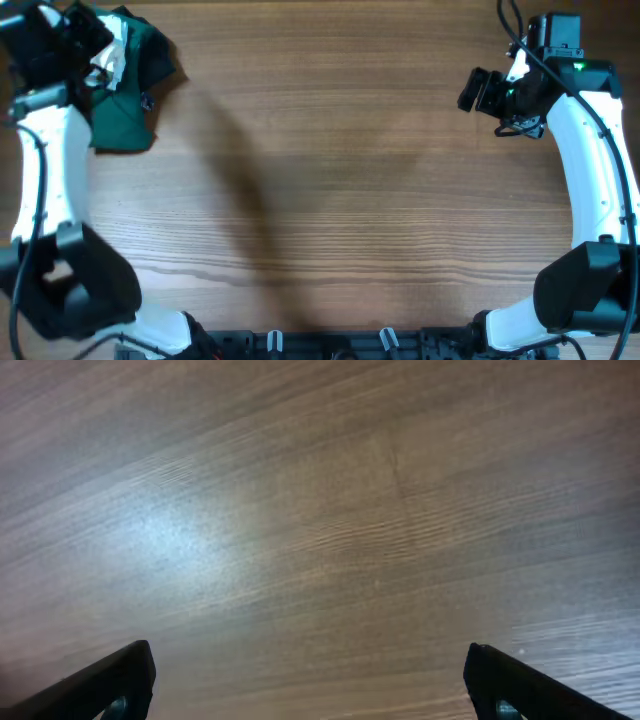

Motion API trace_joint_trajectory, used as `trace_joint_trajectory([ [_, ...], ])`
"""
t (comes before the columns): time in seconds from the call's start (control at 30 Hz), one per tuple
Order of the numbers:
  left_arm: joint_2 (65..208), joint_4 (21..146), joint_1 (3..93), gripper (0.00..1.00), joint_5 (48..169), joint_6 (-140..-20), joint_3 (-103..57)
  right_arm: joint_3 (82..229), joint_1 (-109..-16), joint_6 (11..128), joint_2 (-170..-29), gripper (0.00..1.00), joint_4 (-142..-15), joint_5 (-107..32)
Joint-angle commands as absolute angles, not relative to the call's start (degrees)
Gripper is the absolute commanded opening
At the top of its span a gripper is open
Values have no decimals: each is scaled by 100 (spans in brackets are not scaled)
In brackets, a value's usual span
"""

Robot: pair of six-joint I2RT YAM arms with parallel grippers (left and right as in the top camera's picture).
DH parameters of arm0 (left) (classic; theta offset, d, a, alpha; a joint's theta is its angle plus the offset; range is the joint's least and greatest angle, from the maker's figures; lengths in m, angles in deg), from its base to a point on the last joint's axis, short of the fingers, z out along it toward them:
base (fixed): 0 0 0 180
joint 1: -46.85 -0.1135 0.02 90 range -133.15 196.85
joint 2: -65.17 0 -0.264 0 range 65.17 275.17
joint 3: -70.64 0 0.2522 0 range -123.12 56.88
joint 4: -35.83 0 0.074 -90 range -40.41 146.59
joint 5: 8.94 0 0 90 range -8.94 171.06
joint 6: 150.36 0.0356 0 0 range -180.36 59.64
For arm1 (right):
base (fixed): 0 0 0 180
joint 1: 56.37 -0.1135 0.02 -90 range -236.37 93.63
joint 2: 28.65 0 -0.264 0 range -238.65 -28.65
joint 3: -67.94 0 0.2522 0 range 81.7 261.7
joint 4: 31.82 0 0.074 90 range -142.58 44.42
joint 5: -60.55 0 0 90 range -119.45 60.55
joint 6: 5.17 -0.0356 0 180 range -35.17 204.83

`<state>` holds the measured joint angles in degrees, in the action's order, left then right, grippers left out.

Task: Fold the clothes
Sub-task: 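Release the bundle and press it onto the stack with the left gripper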

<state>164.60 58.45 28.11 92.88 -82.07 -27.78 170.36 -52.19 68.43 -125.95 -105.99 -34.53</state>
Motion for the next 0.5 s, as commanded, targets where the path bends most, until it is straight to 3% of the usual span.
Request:
trace_joint_trajectory([
  [0.0, 17394, 5048, 2807, 4, 8081, -7401, -2811, 17084, -5228, 6819, -12619, 100, -10647, -3399],
  [0.17, 17916, 4193, 2673, 4, 7587, -7071, -2811, 17084, -5228, 6819, -12619, 100, -10638, -3397],
  [0.47, 18526, 4036, 2669, 4, 7583, -6826, -2811, 17084, -5228, 6812, -12619, 100, -10544, -3399],
])
